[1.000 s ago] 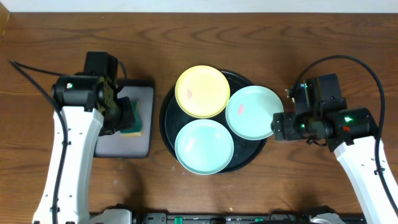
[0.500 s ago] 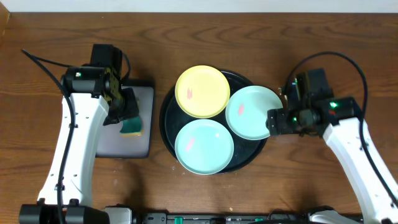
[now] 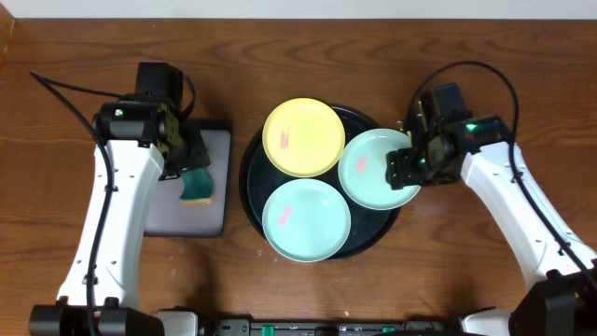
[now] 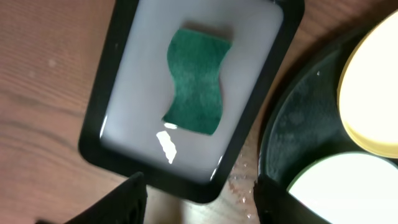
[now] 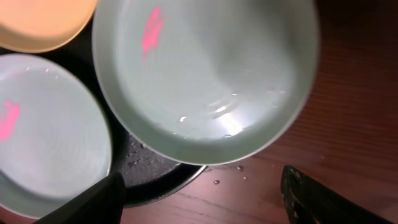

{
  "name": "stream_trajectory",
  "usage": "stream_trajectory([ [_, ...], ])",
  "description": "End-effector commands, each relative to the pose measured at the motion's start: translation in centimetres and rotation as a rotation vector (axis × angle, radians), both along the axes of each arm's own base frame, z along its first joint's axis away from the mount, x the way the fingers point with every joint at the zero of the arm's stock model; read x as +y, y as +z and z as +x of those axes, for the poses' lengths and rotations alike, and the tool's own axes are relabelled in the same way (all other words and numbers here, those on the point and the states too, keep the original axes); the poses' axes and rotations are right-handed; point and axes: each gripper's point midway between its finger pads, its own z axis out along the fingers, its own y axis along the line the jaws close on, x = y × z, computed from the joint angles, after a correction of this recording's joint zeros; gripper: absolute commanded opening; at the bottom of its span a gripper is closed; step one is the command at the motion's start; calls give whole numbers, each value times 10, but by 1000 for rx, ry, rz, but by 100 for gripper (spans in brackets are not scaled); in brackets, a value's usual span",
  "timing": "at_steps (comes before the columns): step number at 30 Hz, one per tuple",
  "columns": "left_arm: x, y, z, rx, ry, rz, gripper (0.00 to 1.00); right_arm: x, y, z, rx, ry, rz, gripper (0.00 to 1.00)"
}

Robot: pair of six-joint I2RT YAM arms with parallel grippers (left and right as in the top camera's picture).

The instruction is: Clean dirty plates on tray and stack at the side

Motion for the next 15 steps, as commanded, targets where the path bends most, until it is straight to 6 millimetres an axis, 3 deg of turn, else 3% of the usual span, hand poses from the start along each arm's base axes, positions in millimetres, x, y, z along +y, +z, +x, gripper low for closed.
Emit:
stream_trajectory([
  [1,3,-17,-1,15,24,15,59,10,4,1,-13,16,10,79],
  [4,3,-31,6,-15,45,9,59,7,4,0,-7,18,-1,81],
  [7,6,-44,14,-49,55,11,59,6,3,0,-7,13,-5,91],
  [13,31,-67,15,-46,135,45,58,6,3,-3,7,11,4,92],
  [15,38,-77,15,-22,156,46,53,6,3,-3,6,11,4,92],
])
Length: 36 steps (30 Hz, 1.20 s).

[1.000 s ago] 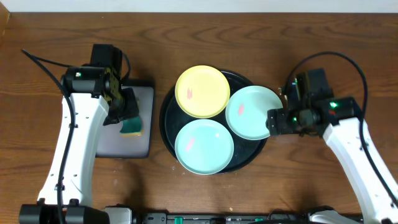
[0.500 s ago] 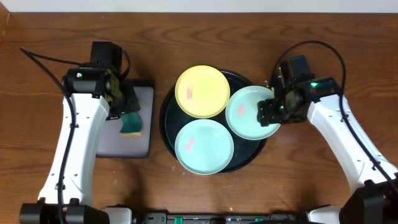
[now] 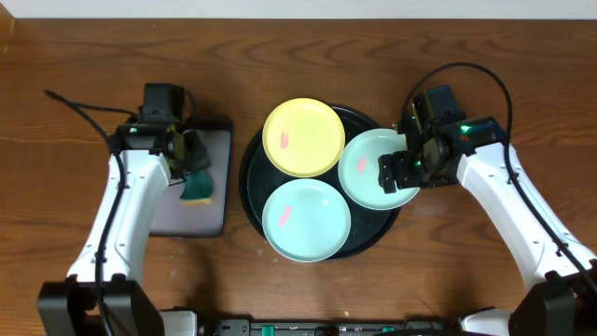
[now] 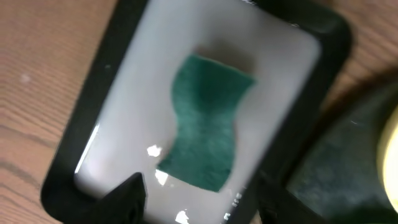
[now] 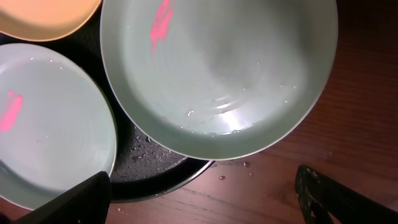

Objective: Clean dirty plates on tray and stack at the side
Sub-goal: 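Grasp the green sponge with the left gripper and lift it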

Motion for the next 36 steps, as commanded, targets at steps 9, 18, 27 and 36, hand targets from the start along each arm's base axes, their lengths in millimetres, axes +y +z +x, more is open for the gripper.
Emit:
stream_trajectory([
  [9,-10,-62,4,148,-98,-145,53,2,4,4,-15,-3,10,92],
  [18,-3,-89,1,223,-97,-111,53,0,4,5,-17,-5,-2,93],
  [27,-1,-95,-5,240,-92,-94,53,-4,3,6,-24,-10,-26,93],
  [36,2,-108,-8,227,-90,-78,41,-4,3,6,-22,-10,-27,93],
])
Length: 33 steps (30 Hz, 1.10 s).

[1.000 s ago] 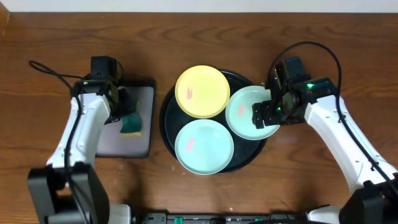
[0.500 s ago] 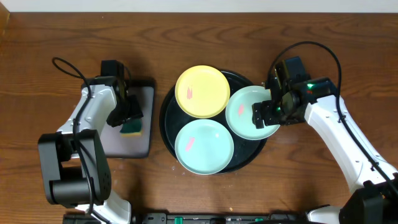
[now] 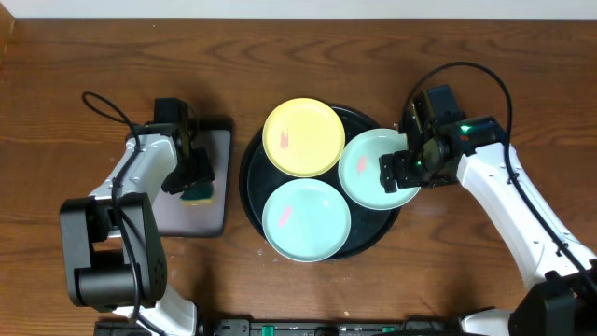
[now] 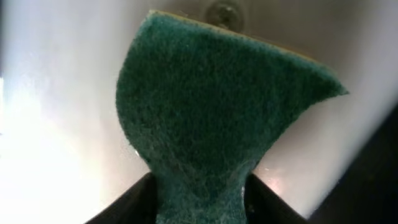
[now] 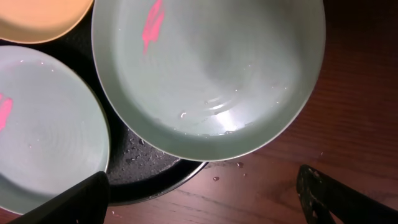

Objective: Clean dirty plates on tray and stack at the side
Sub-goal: 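Grasp the green sponge with the left gripper and lift it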

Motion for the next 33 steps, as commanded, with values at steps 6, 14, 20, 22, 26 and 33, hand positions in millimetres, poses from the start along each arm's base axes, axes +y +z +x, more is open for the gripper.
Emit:
stream_trajectory([
  [6,3,-7,-9,31,-12,19,35,-1,3,3,-8,-4,-5,94],
  [14,2,-14,-16,48,-12,16,27,-1,3,2,-5,-4,-6,95],
  [20,3,-7,-11,21,-12,18,7,-1,3,1,-3,-4,-6,96],
  [22,3,1,-9,-1,-11,20,7,-1,3,1,-2,-4,-7,97],
  [26,3,33,-3,-90,-11,27,7,-1,3,1,-2,-5,-6,99],
  [33,-3,119,-2,-349,-14,13,7,-1,3,1,-2,-5,-6,99],
])
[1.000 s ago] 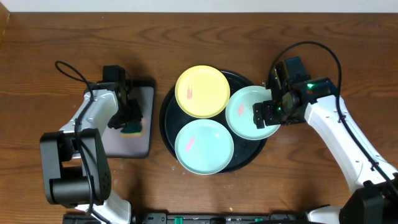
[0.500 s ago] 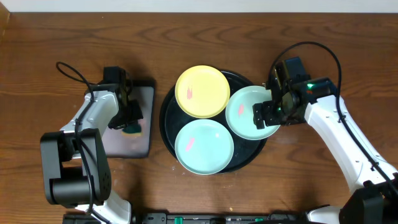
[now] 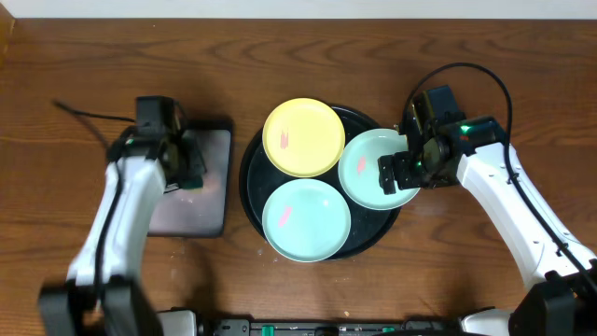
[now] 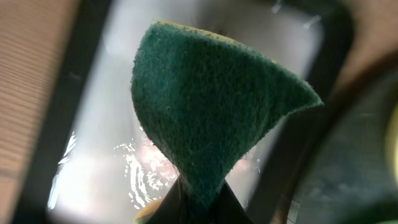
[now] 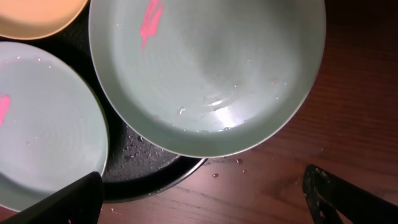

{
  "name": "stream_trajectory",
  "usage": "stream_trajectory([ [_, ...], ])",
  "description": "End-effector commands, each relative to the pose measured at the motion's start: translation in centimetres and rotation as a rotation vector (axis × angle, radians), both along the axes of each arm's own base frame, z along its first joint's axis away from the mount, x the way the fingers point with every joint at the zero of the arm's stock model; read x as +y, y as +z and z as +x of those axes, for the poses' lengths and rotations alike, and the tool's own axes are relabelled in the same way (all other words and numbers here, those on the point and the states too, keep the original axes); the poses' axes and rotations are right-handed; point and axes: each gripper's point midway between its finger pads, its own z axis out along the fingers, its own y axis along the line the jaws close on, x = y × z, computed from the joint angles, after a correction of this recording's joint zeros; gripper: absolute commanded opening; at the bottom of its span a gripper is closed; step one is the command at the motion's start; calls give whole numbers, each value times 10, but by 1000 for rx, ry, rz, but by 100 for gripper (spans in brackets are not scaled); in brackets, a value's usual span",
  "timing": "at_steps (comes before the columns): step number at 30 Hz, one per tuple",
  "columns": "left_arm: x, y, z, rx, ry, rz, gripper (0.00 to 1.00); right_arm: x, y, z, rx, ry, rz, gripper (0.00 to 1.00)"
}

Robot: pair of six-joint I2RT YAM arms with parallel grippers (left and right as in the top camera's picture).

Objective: Clean dirty plates on tray and stack at the side
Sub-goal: 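Grasp the green sponge with the left gripper and lift it, then close the right gripper on the right blue plate's rim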

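My left gripper (image 4: 199,208) is shut on a green sponge (image 4: 211,106) and holds it just above the small black tray (image 4: 93,68) of wet white liner. In the overhead view this gripper (image 3: 184,166) hangs over that tray (image 3: 210,219), blurred by motion. Three plates lie on the round black tray (image 3: 252,177): a yellow plate (image 3: 303,137), a mint plate (image 5: 205,68) with a pink smear (image 5: 148,25), and a light blue plate (image 5: 43,124), also smeared pink. My right gripper (image 5: 202,202) stands open over the mint plate's near rim, empty.
The brown wooden table (image 3: 466,56) surrounds both trays. Water droplets lie on the wood (image 5: 239,162) beside the round tray's rim. The small tray sits left of the round tray with a narrow gap between them.
The left gripper, then shut on the sponge low on the small tray's liner, now holds it higher above the tray. The right gripper and the plates have hardly moved.
The sponge first lay flat in the small tray with my left gripper open above it. The gripper then stood lower over it, then was shut on the sponge on the liner, and now holds it clear of the liner. The right gripper stayed open over the mint plate throughout.
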Motion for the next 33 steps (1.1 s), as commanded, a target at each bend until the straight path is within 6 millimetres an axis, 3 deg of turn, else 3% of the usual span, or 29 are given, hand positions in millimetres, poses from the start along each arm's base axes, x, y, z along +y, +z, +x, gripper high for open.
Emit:
stream_trajectory([
  [1,-10,46,-8,-130,-20,-41,8,0,4,4,-13,-4,-1,99],
  [3,-16,64,-21,-163,-34,-66,8,0,4,3,-12,-4,-1,99],
  [6,-10,85,-36,-214,-17,-23,8,0,4,3,-11,-4,-2,99],
  [10,-1,99,-40,-263,22,18,8,0,4,3,-12,-4,-2,99],
  [24,2,59,-34,-112,41,22,7,-2,3,-1,9,-4,-8,99],
  [33,3,54,-34,-92,41,21,8,-1,3,-1,6,-4,-7,99],
])
